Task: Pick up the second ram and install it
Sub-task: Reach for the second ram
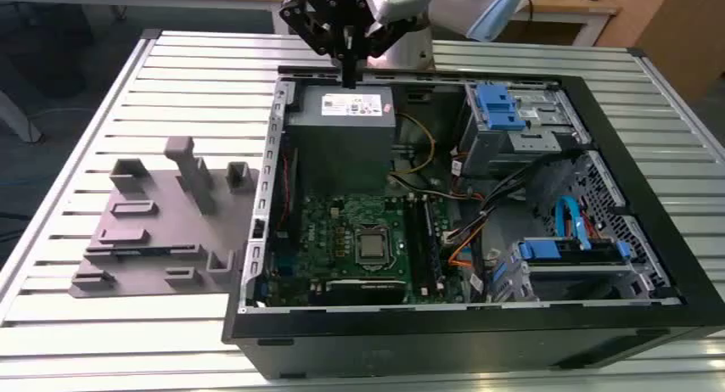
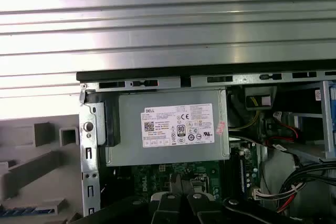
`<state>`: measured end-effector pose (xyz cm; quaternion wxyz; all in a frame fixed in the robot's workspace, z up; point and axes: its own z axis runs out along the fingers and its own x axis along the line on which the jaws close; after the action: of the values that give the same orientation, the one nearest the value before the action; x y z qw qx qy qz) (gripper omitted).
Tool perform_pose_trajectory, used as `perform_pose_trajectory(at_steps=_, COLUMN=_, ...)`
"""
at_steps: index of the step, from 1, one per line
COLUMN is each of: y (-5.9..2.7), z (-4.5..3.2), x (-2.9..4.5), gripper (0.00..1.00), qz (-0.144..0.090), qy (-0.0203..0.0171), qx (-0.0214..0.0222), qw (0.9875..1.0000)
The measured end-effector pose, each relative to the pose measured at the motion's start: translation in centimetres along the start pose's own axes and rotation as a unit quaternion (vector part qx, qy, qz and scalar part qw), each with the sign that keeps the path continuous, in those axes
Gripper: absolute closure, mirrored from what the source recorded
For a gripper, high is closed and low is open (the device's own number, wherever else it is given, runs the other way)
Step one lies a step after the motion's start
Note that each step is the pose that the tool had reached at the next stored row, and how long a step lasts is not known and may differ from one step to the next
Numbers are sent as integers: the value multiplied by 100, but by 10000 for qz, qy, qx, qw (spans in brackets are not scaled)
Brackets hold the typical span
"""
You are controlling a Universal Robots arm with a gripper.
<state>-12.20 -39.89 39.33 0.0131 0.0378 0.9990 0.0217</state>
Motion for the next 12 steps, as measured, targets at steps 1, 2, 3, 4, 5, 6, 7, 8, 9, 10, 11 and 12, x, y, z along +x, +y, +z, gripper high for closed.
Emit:
perform_pose_trajectory(at_steps=1, y=0, z=0, x=0, gripper=93, qz=0, qy=0, qx=0, qw=10000)
perform_pose_trajectory(at_steps=2, y=0, z=0, x=0, gripper=93, qz=0, qy=0, qx=0, qw=10000)
perform_pose_trajectory(at_steps=3, y=0, z=-1, x=5, gripper=93, qz=1, qy=0, qx=1, qw=10000)
perform_pose_trajectory(at_steps=4, y=-1, z=-2, x=19, gripper=93, qz=1, qy=0, qx=1, qw=10000)
perform_pose_trajectory(at_steps=5, y=-3, z=-2, x=37, gripper=93, qz=0, qy=0, qx=1, qw=10000)
perform_pose_trajectory(at_steps=6, y=-5, z=-2, x=61, gripper=93, qz=0, qy=-2, qx=0, qw=10000)
perform_pose_trajectory(at_steps=7, y=-7, z=-3, x=93, gripper=93, qz=-1, qy=-3, qx=0, qw=10000)
perform_pose_trajectory(at_steps=8, y=-10, z=-4, x=135, gripper=93, qz=1, qy=-6, qx=0, qw=10000)
perform_pose_trajectory(at_steps=9, y=-14, z=-5, x=180, gripper=93, qz=0, qy=-9, qx=-1, qw=10000)
perform_pose_trajectory(at_steps=10, y=-17, z=-7, x=224, gripper=93, qz=-1, qy=-12, qx=0, qw=10000)
perform_pose_trajectory(at_steps=11, y=-20, z=-8, x=269, gripper=93, qz=-1, qy=-14, qx=-1, qw=10000)
perform_pose_trajectory(at_steps=12, y=-24, z=-8, x=314, gripper=93, qz=0, qy=-15, qx=-1, qw=10000)
